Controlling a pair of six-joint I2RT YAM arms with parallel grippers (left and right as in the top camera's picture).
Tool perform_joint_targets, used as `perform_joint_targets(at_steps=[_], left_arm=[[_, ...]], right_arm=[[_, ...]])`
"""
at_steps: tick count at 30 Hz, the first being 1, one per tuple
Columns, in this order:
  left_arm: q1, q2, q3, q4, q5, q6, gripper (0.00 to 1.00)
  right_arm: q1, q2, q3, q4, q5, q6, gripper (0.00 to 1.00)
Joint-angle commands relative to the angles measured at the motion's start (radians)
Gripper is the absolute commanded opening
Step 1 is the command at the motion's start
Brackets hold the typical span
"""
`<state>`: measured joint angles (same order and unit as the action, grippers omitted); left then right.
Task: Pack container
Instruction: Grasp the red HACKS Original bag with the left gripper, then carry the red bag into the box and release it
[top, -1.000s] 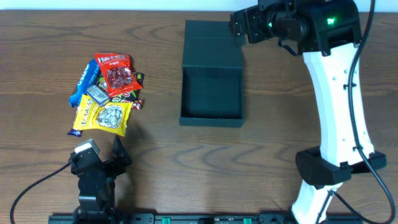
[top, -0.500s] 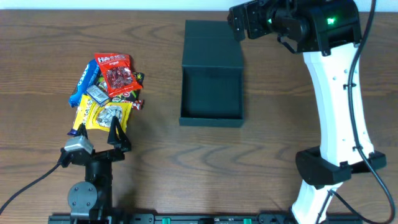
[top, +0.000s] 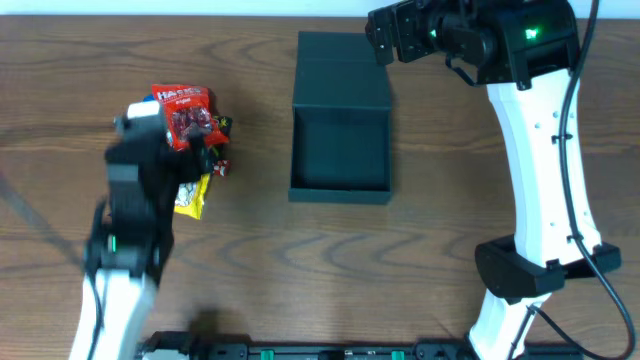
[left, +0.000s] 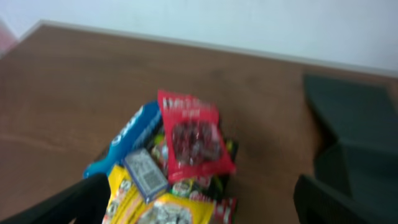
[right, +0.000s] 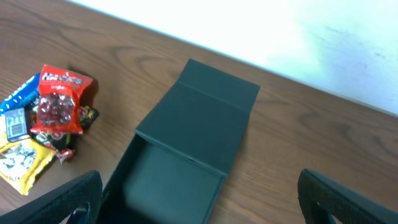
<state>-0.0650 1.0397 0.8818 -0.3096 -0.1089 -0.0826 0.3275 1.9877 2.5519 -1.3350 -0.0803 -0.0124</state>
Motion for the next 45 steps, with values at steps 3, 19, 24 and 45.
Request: perform_joint_targets(at_steps=[3,19,24,45], left_arm=[[0.007,0.306,0.36,-0.228,-0.032,0.023,0.95],[0.027,0.705,0.546,-0.344,0.298,-0.005,0.95],[0.043,0.759,0.546,-0.343,0.087,-0.121,0.95],[0.117,0.868,0.546,-0.296,0.057,-0.195,0.97]], right_arm=[[-0.005,0.002,0.0,0.0,-0.006,-0.012,0.99],[-0.006,0.002,0.0,-0.02,-0.006,-0.012,0.99],[-0.006,0.002,0.0,-0.026,-0.006,-0.013,0.99],[-0.006,0.002,0.0,-0.033,-0.002,-0.039,0.99]])
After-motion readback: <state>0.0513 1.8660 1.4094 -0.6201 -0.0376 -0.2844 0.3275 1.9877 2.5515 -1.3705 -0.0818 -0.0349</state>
